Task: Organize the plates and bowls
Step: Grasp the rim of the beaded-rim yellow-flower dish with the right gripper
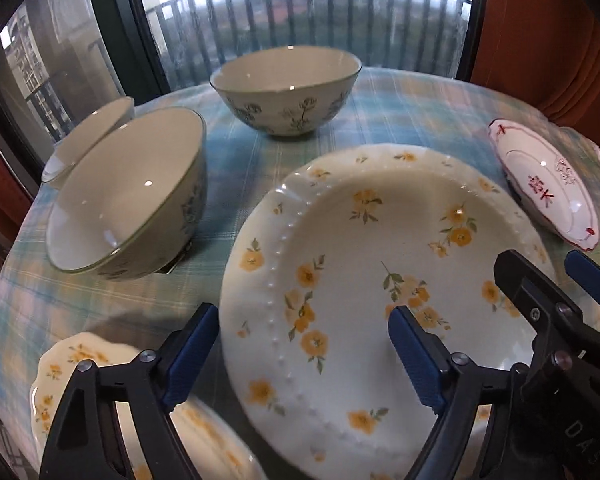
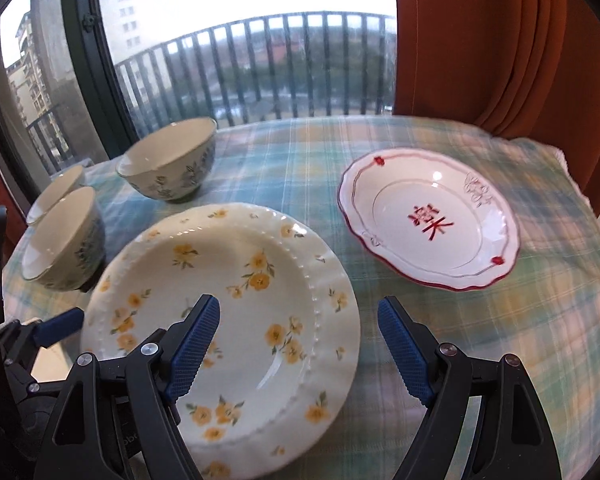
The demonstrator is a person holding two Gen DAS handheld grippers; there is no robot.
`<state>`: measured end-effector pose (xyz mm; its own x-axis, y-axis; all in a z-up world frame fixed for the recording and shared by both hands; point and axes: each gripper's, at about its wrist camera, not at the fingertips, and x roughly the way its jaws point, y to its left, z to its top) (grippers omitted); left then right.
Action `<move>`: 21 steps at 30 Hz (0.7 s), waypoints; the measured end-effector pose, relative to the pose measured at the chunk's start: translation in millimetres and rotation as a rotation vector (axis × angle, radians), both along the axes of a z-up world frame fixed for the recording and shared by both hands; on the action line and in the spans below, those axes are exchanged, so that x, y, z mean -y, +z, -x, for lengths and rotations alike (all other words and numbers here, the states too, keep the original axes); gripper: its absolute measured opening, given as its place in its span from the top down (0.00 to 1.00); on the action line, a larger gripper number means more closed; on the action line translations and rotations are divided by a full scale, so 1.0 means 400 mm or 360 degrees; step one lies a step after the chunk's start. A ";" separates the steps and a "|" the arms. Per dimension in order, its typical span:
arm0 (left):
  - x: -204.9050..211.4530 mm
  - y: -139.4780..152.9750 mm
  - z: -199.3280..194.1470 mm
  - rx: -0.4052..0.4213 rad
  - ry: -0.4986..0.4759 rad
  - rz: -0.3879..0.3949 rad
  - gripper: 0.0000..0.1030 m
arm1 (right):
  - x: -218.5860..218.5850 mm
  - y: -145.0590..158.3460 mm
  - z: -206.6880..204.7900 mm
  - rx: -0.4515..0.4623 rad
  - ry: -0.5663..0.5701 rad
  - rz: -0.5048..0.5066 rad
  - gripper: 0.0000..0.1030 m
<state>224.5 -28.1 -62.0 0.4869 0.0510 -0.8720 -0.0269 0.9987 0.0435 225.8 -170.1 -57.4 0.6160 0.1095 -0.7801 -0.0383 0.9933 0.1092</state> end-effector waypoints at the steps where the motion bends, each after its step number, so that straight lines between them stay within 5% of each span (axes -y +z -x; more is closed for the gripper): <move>1: 0.000 -0.007 -0.004 -0.0021 0.0001 0.0007 0.17 | 0.001 -0.010 -0.009 -0.0018 0.0000 -0.0009 0.19; 21: 0.029 -0.014 0.019 -0.0042 -0.0057 0.0007 0.17 | 0.029 -0.053 -0.020 -0.0149 -0.0063 -0.0085 0.34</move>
<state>217.0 -39.6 -67.8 0.4650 0.0302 -0.8848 0.0099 0.9992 0.0394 233.7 -181.6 -78.5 0.5455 0.1297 -0.8280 0.0135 0.9865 0.1634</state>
